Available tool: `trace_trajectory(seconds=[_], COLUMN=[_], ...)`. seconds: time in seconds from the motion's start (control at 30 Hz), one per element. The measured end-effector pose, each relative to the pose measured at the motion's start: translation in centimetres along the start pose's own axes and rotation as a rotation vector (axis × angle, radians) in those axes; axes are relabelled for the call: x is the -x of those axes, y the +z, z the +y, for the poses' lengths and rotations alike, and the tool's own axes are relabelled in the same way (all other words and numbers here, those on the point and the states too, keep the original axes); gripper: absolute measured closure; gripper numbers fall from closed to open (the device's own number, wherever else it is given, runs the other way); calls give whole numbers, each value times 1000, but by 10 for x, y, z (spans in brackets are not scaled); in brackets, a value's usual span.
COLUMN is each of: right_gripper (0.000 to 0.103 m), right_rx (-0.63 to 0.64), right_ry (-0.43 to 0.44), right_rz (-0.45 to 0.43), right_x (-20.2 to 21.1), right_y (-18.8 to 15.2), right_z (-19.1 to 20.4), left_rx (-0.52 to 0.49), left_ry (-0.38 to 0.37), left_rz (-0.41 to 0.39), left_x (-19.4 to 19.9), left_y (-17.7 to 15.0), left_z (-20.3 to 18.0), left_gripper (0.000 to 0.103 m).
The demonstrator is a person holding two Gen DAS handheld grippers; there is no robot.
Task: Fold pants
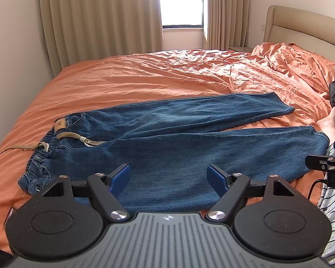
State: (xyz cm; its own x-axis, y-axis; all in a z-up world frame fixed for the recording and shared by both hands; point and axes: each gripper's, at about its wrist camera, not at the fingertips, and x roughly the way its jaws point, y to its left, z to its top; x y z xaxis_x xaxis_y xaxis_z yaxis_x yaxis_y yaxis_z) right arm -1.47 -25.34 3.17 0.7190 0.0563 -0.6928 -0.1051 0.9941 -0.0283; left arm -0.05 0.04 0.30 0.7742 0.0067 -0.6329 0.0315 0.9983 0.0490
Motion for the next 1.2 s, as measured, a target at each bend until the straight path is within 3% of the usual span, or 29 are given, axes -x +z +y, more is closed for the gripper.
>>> trace_trajectory(seconds=[1.2], right_gripper=[21], right_rx=[2], right_ry=[-6], right_rz=[1], right_x=[2], right_y=[2], right_z=[1], left_rx=[-4], left_ry=[7], left_rz=[-4], left_x=[2], left_y=[0], left_z=[-1], left_gripper=[12])
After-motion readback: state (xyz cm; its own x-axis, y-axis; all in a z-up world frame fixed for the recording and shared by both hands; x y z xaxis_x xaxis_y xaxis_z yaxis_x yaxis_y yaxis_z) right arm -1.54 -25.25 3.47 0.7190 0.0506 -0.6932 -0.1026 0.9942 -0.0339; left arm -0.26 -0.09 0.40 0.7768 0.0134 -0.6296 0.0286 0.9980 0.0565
